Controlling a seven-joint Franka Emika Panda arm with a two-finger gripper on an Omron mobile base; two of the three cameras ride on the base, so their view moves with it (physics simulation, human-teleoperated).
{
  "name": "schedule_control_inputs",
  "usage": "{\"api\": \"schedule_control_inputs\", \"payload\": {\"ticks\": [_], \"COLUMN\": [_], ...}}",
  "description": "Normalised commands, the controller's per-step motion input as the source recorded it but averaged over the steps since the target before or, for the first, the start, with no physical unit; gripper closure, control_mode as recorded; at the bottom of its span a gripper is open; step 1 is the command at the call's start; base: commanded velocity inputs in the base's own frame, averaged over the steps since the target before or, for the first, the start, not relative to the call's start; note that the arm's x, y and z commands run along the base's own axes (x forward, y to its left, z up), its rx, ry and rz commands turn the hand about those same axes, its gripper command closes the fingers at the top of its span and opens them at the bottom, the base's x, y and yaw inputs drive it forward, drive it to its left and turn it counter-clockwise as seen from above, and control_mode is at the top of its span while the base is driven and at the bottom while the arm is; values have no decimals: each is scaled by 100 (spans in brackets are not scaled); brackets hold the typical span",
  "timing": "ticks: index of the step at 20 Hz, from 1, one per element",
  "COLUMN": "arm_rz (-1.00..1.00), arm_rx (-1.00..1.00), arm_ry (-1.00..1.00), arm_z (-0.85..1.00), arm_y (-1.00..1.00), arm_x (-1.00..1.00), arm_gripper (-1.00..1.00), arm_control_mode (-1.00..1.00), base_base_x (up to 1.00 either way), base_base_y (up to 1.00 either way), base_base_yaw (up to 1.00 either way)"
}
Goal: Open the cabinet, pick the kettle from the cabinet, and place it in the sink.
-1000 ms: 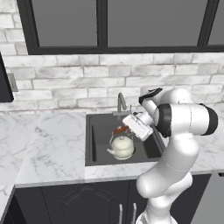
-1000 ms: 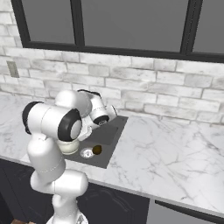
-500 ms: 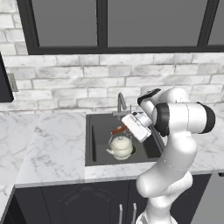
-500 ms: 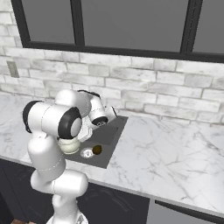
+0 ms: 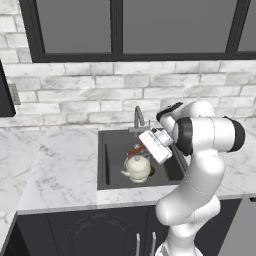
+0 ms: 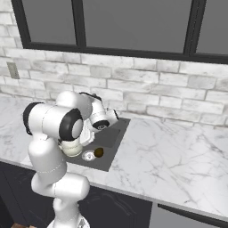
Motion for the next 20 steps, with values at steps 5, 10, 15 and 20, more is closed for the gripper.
{"api": "schedule_control_inputs", "payload": {"ticks": [5, 10, 15, 20], "arm_rz": [0, -1, -1, -2], "arm_rx": [2, 0, 1, 0], "arm_ry": [0, 0, -2, 0], "arm_z": [-18, -23, -17, -21], "arm_y": [3, 7, 5, 5], "arm_x": [0, 5, 10, 10], "arm_gripper": [100, 100, 100, 100], "arm_control_mode": [-100, -100, -100, -100], "base_base_x": [0, 0, 0, 0], "base_base_y": [0, 0, 0, 0], "base_base_yaw": [0, 0, 0, 0]}}
